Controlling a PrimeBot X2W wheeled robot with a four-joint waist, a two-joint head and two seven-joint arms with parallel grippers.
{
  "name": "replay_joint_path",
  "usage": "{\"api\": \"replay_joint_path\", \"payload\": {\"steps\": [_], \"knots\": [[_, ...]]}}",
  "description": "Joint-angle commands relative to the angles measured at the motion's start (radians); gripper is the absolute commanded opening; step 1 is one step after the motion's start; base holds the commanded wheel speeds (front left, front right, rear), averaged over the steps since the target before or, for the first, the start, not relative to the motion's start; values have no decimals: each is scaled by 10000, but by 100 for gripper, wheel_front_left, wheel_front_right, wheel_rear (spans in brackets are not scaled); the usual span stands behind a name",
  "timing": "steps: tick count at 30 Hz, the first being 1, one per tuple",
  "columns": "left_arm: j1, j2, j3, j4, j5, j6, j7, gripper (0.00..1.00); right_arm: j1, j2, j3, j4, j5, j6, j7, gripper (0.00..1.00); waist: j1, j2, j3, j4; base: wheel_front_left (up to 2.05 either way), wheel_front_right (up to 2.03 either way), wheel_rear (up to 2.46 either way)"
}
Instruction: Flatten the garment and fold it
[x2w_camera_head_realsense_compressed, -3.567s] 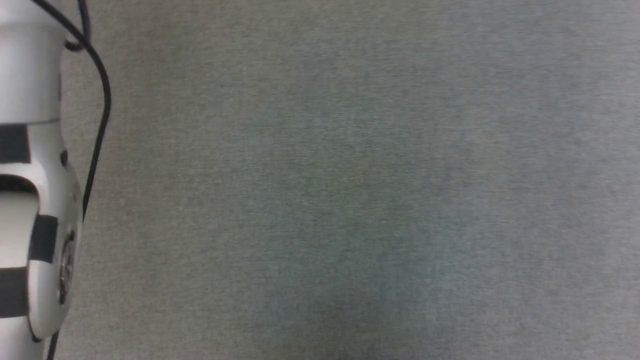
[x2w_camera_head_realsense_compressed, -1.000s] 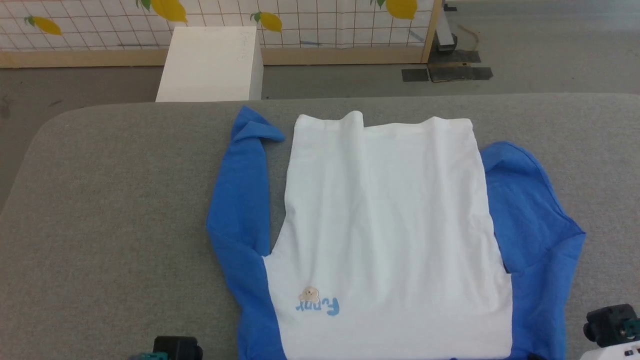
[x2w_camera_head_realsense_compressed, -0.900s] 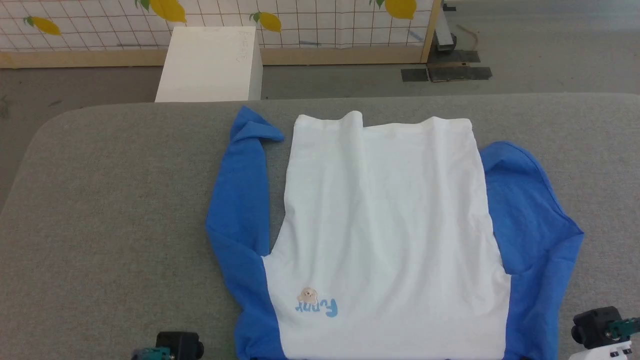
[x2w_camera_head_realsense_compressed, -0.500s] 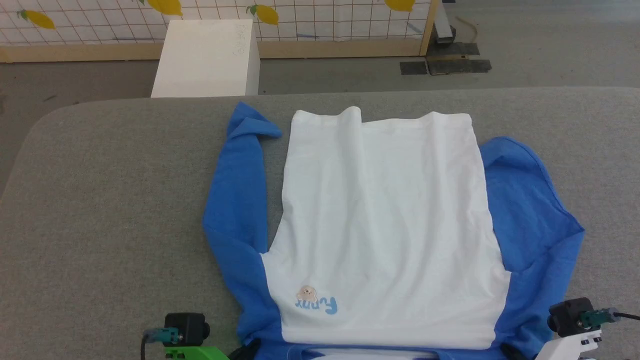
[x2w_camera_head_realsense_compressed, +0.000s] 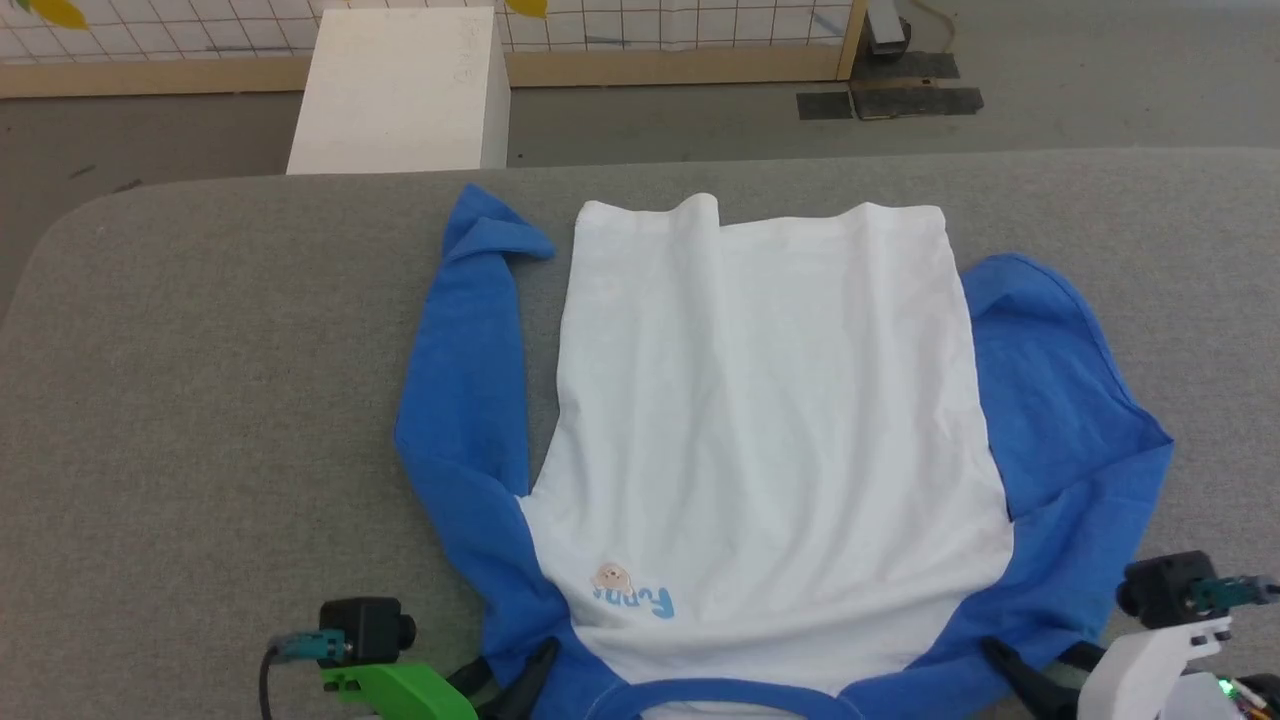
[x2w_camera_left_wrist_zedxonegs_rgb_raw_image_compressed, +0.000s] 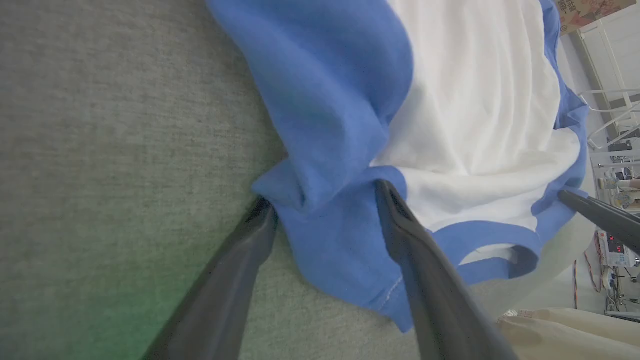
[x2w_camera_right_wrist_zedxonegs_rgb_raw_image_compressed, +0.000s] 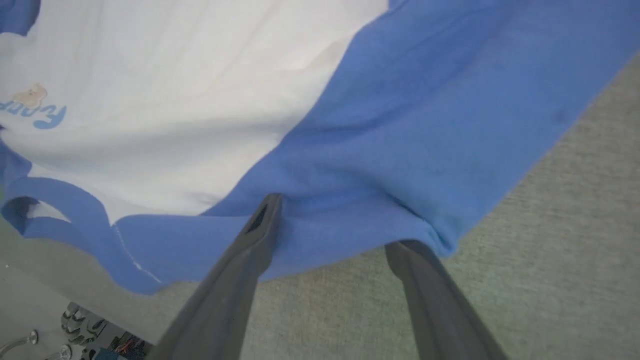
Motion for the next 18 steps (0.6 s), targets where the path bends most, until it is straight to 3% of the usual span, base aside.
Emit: {"api": "replay_joint_path", "payload": {"steps": [1, 6, 11, 14, 18], "knots": [[160, 109, 127, -89, -131, 151, 100, 100, 35, -138, -162, -228, 138, -84, 184, 100, 1, -1, 8, 3, 0, 0, 0], [759, 355, 632, -1721, -441, 506, 88, 100, 651, -203, -1335, -1673, 452, -84, 1162, 100, 1, -1, -70, 50, 0, 0, 0], [1254, 525, 1374, -3192, -129, 1003, -681, 100, 1198, 320, -2674, -3372, 288, -84, 1701, 100, 1, -1, -223, 142, 0, 0, 0], [1260, 422, 1710, -3580, 474, 1211, -1622, 100, 1191, 748, -3023, -4202, -198, -84, 1276, 100, 1, -1, -280, 183, 0, 0, 0], [1081, -46, 2012, -3436, 1274, 1368, -3260, 100, 843, 1203, -2958, -4675, -1434, -84, -372, 100, 1, -1, -285, 190, 0, 0, 0]]}}
